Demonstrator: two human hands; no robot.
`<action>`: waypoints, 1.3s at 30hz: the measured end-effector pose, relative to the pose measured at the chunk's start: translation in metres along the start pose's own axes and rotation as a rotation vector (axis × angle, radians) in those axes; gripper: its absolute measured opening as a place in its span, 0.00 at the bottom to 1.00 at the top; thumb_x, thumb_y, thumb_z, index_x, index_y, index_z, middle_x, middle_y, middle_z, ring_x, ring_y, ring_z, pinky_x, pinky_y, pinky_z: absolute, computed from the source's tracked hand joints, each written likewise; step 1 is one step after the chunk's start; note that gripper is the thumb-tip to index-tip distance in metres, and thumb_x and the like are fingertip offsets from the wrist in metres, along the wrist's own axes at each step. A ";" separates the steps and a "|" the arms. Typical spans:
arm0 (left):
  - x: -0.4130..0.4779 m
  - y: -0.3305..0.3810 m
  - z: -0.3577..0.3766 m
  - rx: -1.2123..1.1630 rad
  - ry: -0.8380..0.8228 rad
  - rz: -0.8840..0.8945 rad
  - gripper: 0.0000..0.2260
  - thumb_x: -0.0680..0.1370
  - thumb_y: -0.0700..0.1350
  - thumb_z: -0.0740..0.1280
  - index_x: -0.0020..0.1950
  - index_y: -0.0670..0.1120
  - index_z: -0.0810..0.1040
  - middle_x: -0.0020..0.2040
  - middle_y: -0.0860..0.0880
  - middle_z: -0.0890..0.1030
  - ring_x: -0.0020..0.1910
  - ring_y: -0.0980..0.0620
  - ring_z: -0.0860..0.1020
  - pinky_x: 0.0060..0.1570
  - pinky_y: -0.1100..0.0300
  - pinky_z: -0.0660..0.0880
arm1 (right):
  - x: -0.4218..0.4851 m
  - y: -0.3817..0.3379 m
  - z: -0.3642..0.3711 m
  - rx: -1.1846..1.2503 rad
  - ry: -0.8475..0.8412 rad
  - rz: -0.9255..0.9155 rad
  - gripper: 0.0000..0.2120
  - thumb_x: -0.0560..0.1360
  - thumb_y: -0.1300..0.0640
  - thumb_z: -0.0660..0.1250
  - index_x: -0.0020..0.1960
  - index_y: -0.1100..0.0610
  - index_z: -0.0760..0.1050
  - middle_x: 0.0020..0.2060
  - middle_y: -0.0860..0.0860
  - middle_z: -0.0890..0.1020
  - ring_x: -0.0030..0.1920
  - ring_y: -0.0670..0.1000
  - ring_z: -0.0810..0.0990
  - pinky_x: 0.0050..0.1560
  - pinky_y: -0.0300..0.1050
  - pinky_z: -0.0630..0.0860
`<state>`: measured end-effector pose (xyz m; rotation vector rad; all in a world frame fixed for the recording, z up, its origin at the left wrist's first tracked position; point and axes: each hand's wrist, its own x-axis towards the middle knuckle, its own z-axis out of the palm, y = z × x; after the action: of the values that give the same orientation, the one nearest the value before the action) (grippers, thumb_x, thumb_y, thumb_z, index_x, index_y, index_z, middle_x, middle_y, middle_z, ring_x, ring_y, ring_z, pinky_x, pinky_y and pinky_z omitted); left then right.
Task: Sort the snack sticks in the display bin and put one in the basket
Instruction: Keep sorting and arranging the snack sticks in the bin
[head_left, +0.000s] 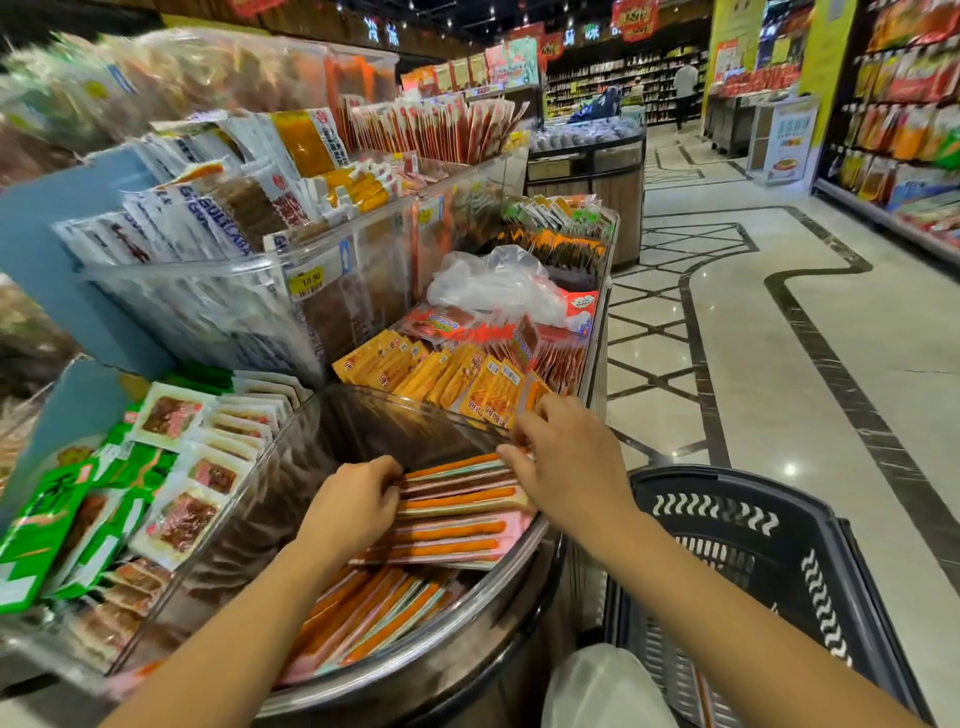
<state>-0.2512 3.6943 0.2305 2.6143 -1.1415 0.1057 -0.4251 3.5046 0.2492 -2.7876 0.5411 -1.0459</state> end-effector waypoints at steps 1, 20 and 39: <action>-0.002 0.000 -0.003 -0.021 0.009 -0.001 0.11 0.80 0.44 0.65 0.62 0.51 0.80 0.57 0.53 0.84 0.53 0.54 0.82 0.57 0.54 0.79 | 0.001 -0.002 -0.001 -0.008 -0.002 0.005 0.13 0.77 0.43 0.69 0.50 0.52 0.80 0.44 0.49 0.78 0.46 0.51 0.75 0.44 0.46 0.72; -0.075 -0.091 -0.083 0.014 0.352 0.068 0.18 0.78 0.49 0.66 0.66 0.44 0.78 0.68 0.46 0.78 0.68 0.46 0.74 0.68 0.51 0.70 | 0.024 -0.141 0.015 0.342 -0.653 -0.384 0.12 0.78 0.57 0.65 0.59 0.50 0.81 0.56 0.49 0.83 0.58 0.52 0.79 0.59 0.51 0.76; -0.076 -0.094 -0.074 -0.074 0.375 0.005 0.16 0.81 0.51 0.67 0.68 0.50 0.76 0.73 0.53 0.73 0.72 0.52 0.69 0.71 0.49 0.69 | 0.006 -0.141 0.037 0.512 -1.120 -0.400 0.19 0.70 0.61 0.73 0.55 0.42 0.84 0.50 0.39 0.81 0.51 0.42 0.80 0.55 0.46 0.81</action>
<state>-0.2314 3.8307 0.2661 2.3908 -0.9968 0.5202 -0.3559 3.6333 0.2567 -2.4843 -0.3762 0.4023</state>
